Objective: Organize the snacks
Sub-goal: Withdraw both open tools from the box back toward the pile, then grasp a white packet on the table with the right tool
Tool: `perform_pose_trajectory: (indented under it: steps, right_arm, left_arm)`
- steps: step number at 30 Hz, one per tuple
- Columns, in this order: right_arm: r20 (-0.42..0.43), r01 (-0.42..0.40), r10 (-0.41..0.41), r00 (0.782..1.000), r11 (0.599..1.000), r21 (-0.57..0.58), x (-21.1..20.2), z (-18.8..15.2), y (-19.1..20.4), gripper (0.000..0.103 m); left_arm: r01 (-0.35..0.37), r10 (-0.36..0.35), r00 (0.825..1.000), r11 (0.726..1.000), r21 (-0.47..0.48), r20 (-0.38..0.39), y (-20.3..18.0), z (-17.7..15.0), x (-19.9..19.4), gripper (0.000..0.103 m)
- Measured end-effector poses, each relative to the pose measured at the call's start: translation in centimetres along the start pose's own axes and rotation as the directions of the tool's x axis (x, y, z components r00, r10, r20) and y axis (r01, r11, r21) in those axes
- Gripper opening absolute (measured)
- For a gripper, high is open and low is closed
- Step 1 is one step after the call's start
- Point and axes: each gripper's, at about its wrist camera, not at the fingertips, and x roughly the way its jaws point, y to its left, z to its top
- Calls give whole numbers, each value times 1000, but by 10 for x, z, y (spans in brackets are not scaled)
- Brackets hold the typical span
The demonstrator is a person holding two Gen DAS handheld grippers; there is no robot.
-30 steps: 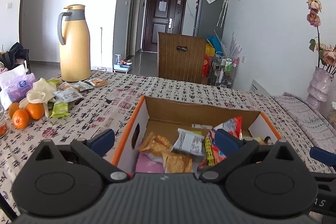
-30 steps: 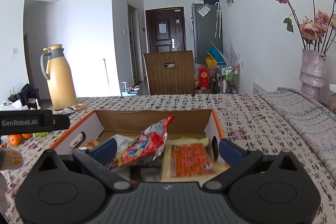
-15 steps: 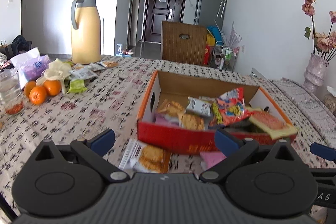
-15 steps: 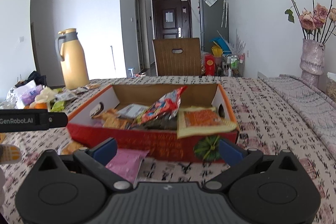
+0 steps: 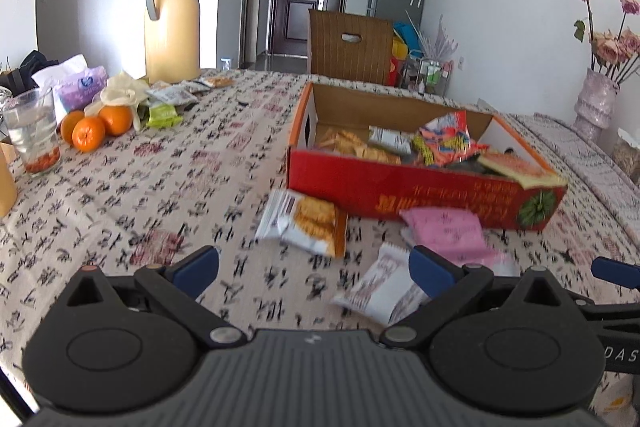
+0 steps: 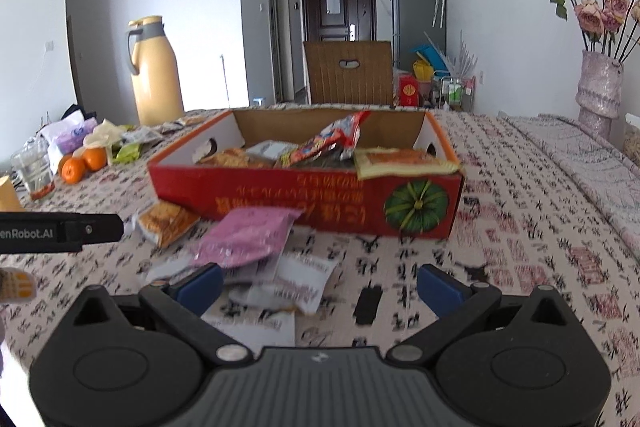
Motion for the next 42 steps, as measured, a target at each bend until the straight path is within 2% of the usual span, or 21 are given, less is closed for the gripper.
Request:
perform_pose_trajectory:
  steps: [15,24,25,30,37,39,42]
  right_arm:
    - [-104,-73,71,992,997,-12,21,-23,28,103]
    - [-130,-50,45,990,998,-41,37,-30,42,102]
    - [-130,-47,41,991,998,-47,37,-30,44,101]
    - [-107,-50,42,993,996,-77,33,-32,48,80]
    - [-86,-64,58,995,995,-80,28,-33,44,64]
    - [-79,-70,63,995,994,-80,27,-34,43,55]
    - [-73,-83,77,994,993,-83,24,-35,42,51]
  left_arm:
    - [-8,8,998,1000,-2,-59,24,-28,-1,103]
    - [-19,17,997,1000,-17,-77,35,-33,2,103]
    - [-17,16,997,1000,-18,-77,35,-33,2,103]
    - [-13,12,997,1000,-17,-81,35,-34,3,103]
    - [-11,10,997,1000,-13,-79,33,-34,2,103]
    - [-10,9,997,1000,-10,-79,32,-33,3,103]
    - [-10,10,997,1000,-3,-79,29,-33,2,103]
